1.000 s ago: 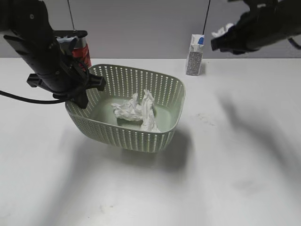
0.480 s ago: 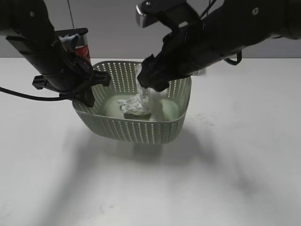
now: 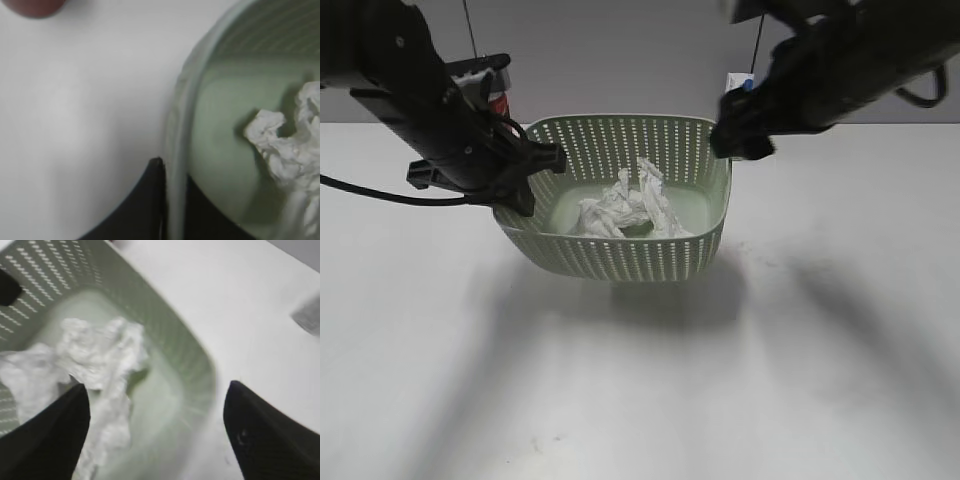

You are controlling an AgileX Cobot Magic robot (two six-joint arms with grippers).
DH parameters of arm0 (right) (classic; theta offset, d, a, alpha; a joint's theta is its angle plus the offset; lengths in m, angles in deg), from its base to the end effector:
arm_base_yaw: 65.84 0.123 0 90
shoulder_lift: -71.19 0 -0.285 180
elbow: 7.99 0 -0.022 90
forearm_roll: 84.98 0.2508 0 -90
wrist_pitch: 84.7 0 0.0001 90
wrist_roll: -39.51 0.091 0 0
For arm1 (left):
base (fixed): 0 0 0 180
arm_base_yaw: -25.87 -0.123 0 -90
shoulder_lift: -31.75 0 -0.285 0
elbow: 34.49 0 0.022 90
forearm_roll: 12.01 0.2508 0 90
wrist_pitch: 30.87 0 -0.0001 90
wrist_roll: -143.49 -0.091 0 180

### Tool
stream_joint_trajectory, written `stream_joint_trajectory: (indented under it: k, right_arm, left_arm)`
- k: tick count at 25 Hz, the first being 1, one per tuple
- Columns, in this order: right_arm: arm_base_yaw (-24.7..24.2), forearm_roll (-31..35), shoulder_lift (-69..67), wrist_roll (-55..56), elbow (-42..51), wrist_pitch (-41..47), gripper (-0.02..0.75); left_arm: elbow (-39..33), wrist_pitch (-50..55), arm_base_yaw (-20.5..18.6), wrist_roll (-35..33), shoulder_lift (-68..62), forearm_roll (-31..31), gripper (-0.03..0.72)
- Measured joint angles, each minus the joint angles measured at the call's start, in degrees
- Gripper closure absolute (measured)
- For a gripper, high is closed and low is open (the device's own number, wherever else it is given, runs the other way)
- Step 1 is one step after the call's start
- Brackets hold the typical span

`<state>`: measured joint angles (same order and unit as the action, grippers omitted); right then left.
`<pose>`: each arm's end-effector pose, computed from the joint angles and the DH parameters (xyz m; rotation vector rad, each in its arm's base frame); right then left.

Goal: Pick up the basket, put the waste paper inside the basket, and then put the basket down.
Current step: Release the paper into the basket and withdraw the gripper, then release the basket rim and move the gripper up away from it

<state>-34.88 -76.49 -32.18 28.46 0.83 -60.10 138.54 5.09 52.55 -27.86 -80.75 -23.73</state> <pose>0.3134 0.1945 0.2599 -0.7361 2.2870 0.3004 0.3316 -0.1788 0.2002 0.2408 2.7450 -0.3869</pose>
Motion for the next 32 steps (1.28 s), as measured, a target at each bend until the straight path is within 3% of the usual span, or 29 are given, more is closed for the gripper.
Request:
stream_joint_trajectory:
  k: [7, 12, 15, 19, 20, 28, 32]
  right_arm:
    - [-15.9, -2.2, 6.5, 0.8, 1.4, 9.8, 0.141]
    - [-19.2, -4.3, 13.7, 0.9, 6.2, 10.6, 0.143]
    - [-19.2, -4.6, 17.9, 0.9, 10.3, 10.9, 0.143]
    - [-19.2, -4.6, 23.6, 0.9, 16.1, 13.2, 0.143]
    - [-19.2, -4.6, 25.3, 0.9, 17.8, 14.4, 0.143]
    - [-19.2, -5.1, 44.5, 4.0, 30.0, 22.6, 0.144]
    - [-19.2, -5.6, 55.9, 6.4, 36.9, 26.0, 0.144]
  left_arm:
    - [0.0, -6.1, 0.0, 1.8, -8.2, -2.3, 0.689]
    - [0.0, -9.1, 0.0, 1.9, -9.1, -2.8, 0.645]
    - [0.1, -10.0, -0.4, 1.9, -9.1, -3.2, 0.463]
    - [0.1, -8.3, -1.6, 2.0, -9.0, -3.3, 0.115]
    - [0.1, -7.2, -2.0, 2.0, -8.6, -3.3, 0.076]
    - [0.1, -0.1, -6.5, -3.6, 2.4, -2.1, 0.044]
    - [0.1, 5.2, -8.8, -4.9, 8.3, 4.9, 0.055]
